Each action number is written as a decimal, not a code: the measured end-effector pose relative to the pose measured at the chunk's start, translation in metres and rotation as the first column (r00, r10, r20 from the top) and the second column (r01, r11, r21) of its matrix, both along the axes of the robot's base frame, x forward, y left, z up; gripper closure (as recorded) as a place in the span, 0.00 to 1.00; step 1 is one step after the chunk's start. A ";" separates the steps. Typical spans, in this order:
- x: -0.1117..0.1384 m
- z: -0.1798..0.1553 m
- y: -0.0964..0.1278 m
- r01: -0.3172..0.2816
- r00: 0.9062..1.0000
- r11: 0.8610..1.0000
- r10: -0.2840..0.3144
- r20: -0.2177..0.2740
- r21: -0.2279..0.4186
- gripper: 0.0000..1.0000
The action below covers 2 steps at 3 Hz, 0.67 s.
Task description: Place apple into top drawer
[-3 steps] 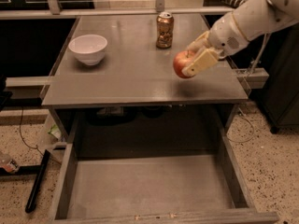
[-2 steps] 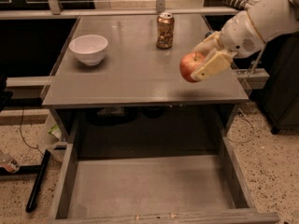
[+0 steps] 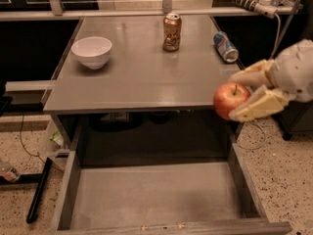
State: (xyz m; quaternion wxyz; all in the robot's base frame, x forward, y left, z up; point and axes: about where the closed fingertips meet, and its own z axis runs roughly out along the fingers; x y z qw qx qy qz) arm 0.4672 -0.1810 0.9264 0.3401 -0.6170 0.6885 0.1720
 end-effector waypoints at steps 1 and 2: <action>-0.041 -0.051 -0.024 0.086 0.994 0.996 -0.084 -0.064 0.032 1.00; -0.039 -0.054 -0.020 0.084 0.994 0.996 -0.082 -0.067 0.034 1.00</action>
Offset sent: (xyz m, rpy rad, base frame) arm -0.0312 -0.0195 -0.0397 0.0336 0.0423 -0.0706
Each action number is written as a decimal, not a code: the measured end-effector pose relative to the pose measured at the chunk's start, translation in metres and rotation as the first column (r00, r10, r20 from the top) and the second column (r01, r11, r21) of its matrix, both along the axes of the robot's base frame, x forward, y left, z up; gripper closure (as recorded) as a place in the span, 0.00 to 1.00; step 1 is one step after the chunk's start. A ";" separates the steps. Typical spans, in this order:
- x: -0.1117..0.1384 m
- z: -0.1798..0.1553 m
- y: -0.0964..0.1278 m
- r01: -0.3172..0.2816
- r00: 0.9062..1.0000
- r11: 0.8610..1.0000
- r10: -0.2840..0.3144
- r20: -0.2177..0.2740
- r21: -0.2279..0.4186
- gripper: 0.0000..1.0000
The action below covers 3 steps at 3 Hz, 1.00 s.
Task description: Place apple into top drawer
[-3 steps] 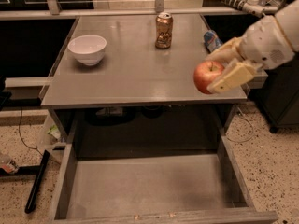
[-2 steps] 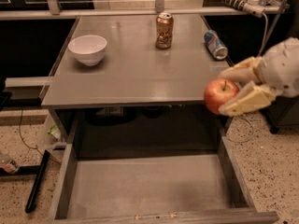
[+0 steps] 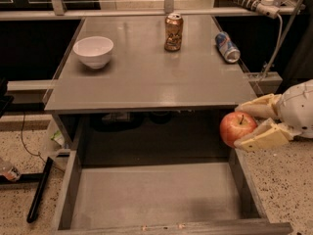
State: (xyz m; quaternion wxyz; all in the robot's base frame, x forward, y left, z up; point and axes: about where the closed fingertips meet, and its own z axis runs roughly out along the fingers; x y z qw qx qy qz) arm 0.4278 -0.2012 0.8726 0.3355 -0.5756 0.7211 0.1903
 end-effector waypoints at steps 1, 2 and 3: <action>0.012 -0.034 0.013 0.012 1.000 0.999 -0.011 -0.014 0.039 1.00; 0.032 -0.103 0.036 0.040 0.999 0.995 -0.037 -0.034 0.090 1.00; 0.050 -0.157 0.049 0.096 0.995 0.988 -0.093 -0.032 0.119 1.00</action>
Offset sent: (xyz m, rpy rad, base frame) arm 0.0666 0.0591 -0.1937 0.1530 0.0310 -0.1110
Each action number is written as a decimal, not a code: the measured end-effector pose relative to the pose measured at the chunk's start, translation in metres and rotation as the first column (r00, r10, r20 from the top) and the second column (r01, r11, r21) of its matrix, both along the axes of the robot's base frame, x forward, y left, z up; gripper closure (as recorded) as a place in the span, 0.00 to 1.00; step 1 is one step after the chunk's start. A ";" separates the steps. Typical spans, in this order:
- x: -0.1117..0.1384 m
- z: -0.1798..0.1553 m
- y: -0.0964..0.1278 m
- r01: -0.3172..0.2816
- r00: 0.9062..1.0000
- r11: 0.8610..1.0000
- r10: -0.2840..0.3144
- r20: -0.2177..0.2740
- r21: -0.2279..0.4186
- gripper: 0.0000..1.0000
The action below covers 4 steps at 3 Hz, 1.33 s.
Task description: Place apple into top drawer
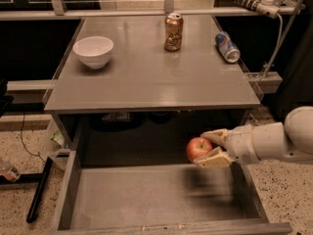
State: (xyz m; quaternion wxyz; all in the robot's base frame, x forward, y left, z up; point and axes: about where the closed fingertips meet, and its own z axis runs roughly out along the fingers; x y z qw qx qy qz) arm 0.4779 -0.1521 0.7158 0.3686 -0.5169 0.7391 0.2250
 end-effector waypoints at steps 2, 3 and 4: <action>0.016 -0.065 0.029 0.043 0.998 0.998 -0.041 0.044 -0.039 1.00; 0.013 -0.084 0.038 0.040 0.998 0.997 -0.037 0.050 -0.068 1.00; 0.013 -0.086 0.039 0.042 0.998 0.997 -0.039 0.051 -0.071 0.85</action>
Offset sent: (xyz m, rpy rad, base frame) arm 0.0207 0.0453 -0.0992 -0.0987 -0.0736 -0.0432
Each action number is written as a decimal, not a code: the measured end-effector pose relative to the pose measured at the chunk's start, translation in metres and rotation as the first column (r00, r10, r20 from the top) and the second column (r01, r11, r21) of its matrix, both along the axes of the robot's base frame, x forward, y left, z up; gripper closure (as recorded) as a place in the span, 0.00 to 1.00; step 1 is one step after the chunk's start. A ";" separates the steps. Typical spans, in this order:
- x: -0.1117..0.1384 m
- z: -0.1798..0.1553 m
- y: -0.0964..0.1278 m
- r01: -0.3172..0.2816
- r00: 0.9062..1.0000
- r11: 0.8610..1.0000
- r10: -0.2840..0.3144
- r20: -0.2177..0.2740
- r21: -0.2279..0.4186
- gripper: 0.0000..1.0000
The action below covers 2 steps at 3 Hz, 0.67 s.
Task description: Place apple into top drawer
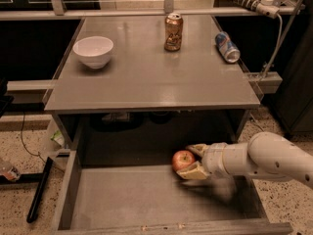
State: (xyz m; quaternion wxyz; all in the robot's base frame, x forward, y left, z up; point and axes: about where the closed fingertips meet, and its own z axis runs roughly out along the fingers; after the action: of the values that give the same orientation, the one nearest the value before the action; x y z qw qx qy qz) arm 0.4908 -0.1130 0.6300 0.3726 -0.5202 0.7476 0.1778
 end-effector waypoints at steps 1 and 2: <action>0.000 0.000 0.000 0.000 1.000 1.000 0.000 0.000 0.000 0.62; 0.000 0.000 0.000 0.000 1.000 1.000 0.000 0.000 0.000 0.38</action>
Offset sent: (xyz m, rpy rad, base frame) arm 0.0000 0.0000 0.0000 0.0000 0.0000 0.0001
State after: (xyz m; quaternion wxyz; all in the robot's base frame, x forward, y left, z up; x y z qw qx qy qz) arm 0.4908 -0.1129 0.6300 0.3726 -0.5202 0.7476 0.1778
